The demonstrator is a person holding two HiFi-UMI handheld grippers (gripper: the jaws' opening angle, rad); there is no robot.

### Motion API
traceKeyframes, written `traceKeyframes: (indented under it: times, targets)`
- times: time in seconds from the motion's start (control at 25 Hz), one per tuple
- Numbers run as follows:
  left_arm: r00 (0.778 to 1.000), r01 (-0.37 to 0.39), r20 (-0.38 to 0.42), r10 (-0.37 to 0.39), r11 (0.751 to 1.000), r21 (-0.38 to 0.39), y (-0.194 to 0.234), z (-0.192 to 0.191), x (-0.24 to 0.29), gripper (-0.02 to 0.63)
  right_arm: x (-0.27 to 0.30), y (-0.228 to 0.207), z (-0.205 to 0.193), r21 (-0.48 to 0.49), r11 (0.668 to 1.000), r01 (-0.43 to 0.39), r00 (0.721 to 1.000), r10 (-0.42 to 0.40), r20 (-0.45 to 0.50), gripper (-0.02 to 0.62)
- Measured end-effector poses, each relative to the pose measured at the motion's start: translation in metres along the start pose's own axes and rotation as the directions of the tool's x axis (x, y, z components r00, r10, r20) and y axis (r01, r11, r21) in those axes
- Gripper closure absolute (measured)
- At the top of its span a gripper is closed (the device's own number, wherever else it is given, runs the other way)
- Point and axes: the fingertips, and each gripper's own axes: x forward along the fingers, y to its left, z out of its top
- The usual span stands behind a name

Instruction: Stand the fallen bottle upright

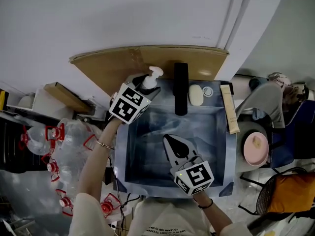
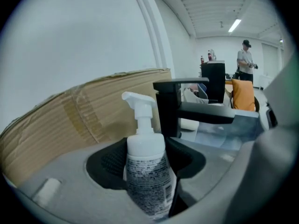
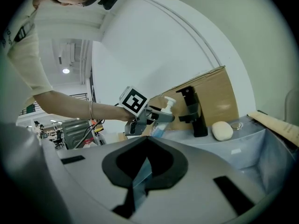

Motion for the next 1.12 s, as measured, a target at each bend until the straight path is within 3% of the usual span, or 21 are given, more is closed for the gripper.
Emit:
traceKeyframes:
  times: [0.32,0.52,0.72,1.12]
  targets:
    - [0.984,-0.105,0.135,0.119,0.989,-0.103,0.014,0.017,-0.02,0.348,-0.003,0.0,0.002,-0.018,0.999,-0.035,0.999,0.035,-0.002,0.591]
    - [0.943,-0.146,0.265,0.203,0.965,-0.219,0.024,0.022,-0.03,0.348,-0.003,-0.004,-0.002,-0.029,0.999,-0.023,1.0,0.022,-0.015,0.592]
    - [0.899,-0.178,0.335,0.281,0.935,-0.306,0.034,0.019,-0.031,0.348,-0.001,-0.009,-0.003,-0.024,0.999,0.021,1.0,-0.021,-0.015,0.592]
    - [0.824,-0.212,0.428,0.372,0.902,-0.377,0.037,0.013,-0.031,0.348,0.015,-0.017,0.002,-0.048,0.993,0.106,0.994,-0.105,0.019,0.592]
